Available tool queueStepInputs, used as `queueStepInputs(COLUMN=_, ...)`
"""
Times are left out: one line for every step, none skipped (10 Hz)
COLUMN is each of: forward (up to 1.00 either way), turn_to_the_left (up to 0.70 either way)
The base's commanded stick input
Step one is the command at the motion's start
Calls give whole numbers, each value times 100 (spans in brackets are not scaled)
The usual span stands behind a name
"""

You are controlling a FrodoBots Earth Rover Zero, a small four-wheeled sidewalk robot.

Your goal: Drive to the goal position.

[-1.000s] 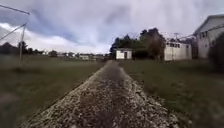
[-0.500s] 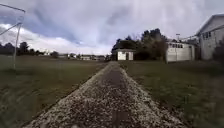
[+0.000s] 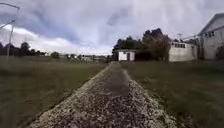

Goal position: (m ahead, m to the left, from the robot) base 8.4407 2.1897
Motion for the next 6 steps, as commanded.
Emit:
queueStepInputs(forward=100, turn_to_the_left=0)
queueStepInputs(forward=100, turn_to_the_left=0)
queueStepInputs(forward=100, turn_to_the_left=0)
queueStepInputs(forward=100, turn_to_the_left=0)
queueStepInputs(forward=100, turn_to_the_left=0)
queueStepInputs(forward=100, turn_to_the_left=0)
